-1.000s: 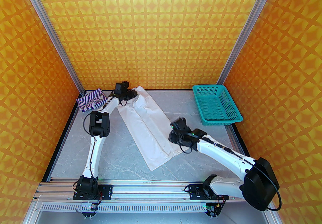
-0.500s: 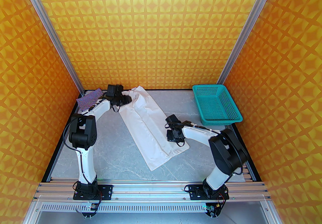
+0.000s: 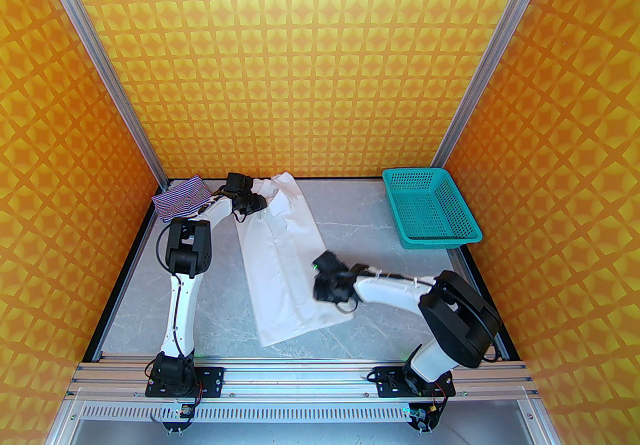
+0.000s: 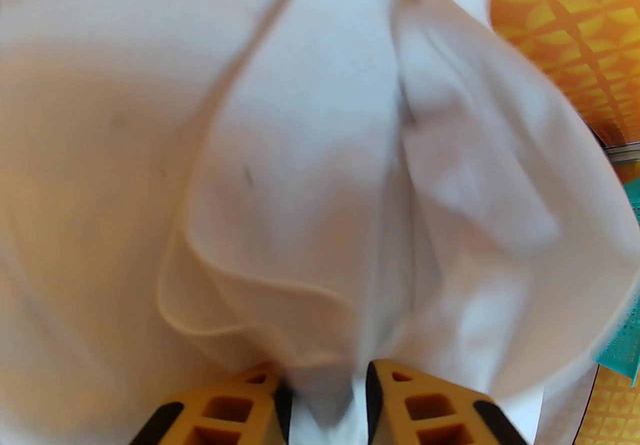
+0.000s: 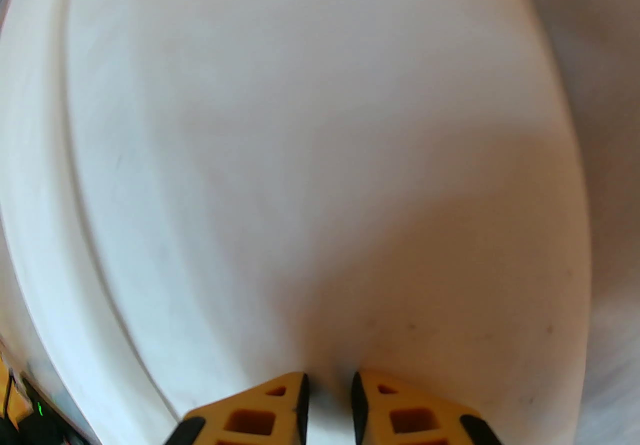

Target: Fold and stack the mixed laundry pile

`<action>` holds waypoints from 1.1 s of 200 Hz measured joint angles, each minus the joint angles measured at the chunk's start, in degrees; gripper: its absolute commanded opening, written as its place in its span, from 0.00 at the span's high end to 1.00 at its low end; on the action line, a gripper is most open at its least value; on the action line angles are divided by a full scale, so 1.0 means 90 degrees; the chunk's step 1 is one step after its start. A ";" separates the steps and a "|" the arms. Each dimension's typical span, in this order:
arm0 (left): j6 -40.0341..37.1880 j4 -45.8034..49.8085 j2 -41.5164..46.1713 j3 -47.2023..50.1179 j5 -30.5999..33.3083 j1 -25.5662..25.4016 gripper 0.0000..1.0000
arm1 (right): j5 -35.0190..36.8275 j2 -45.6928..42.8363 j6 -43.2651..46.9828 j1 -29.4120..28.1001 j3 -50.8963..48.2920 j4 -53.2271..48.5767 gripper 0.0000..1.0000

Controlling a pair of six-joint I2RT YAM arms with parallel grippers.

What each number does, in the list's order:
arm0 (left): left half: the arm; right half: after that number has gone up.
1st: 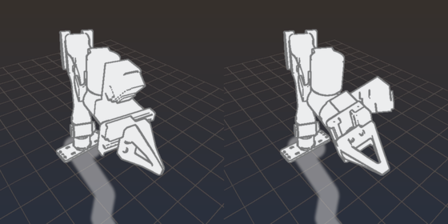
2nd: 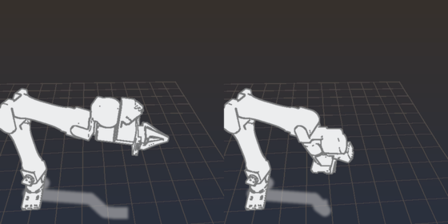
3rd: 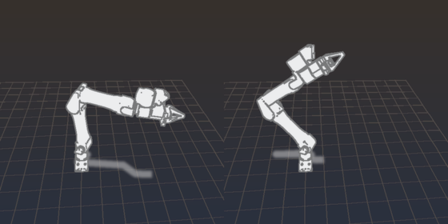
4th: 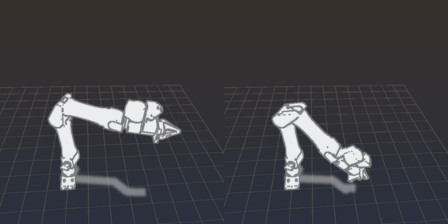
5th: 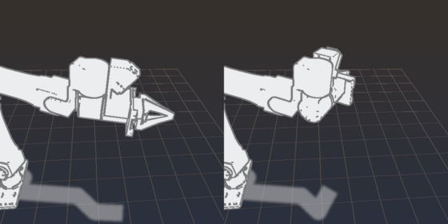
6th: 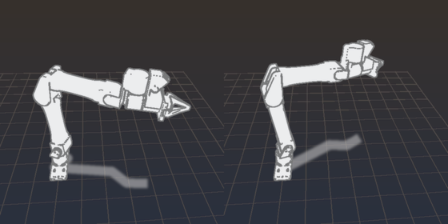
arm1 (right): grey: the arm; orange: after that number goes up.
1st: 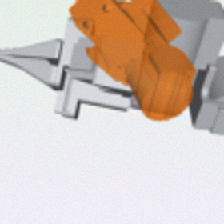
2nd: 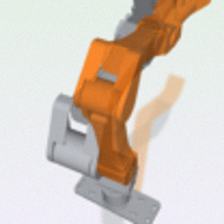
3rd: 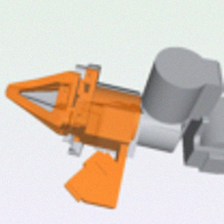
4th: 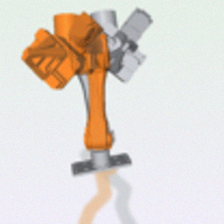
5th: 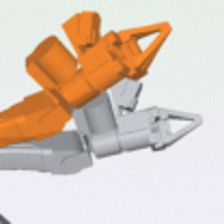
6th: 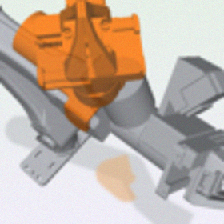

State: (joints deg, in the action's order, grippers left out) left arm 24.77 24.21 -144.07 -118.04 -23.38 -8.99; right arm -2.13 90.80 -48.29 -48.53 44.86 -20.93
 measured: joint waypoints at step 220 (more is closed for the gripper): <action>-0.0291 0.0005 0.0624 0.0085 -0.0238 -0.0551 0.62 | 0.0087 0.1613 0.2246 0.2018 0.3521 -0.0976 0.73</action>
State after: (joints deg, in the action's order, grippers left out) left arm 22.15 24.25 -138.45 -117.27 -25.52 -13.96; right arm -1.34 105.32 -28.08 -30.37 76.55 -29.71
